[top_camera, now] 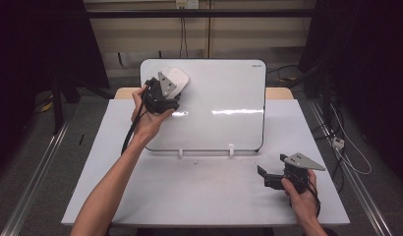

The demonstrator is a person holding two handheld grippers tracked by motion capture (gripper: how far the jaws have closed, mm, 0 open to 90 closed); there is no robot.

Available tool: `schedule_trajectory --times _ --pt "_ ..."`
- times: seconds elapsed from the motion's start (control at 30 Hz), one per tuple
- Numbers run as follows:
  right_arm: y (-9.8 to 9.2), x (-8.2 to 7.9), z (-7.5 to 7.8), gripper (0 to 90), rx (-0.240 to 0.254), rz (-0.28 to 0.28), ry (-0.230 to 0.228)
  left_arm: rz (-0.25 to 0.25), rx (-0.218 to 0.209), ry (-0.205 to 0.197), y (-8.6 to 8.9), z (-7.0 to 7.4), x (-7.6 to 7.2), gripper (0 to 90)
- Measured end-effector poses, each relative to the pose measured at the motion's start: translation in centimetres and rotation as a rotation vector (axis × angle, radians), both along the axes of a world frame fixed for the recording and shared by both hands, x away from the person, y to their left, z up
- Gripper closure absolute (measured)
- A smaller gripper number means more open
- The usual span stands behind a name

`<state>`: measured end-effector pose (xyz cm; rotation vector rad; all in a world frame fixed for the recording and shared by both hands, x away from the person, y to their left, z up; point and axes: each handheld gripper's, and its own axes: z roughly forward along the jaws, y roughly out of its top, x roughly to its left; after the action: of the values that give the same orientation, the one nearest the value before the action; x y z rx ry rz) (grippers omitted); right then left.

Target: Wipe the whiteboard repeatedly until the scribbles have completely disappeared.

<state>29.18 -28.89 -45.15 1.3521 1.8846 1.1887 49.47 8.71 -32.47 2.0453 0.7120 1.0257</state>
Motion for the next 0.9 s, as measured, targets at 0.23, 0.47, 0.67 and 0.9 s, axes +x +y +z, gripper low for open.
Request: schedule_trajectory --times 0.23,0.47,0.67,0.9 --pt "-0.2 -0.1 0.0 4.6 0.01 -0.005 0.002 0.043 -0.064 0.017 1.1 0.5 0.3 31.2" --pt "-0.2 -0.1 0.0 4.6 0.009 -0.006 0.002 0.104 -0.114 0.036 3.3 1.0 0.8 31.2" --pt "-0.2 -0.2 0.0 4.6 0.005 -0.004 0.001 0.139 -0.11 0.034 4.8 0.7 0.4 31.2" --pt "-0.1 -0.1 0.0 4.6 0.005 -0.005 0.002 0.134 -0.101 0.034 5.1 -1.0 -0.7 31.2"
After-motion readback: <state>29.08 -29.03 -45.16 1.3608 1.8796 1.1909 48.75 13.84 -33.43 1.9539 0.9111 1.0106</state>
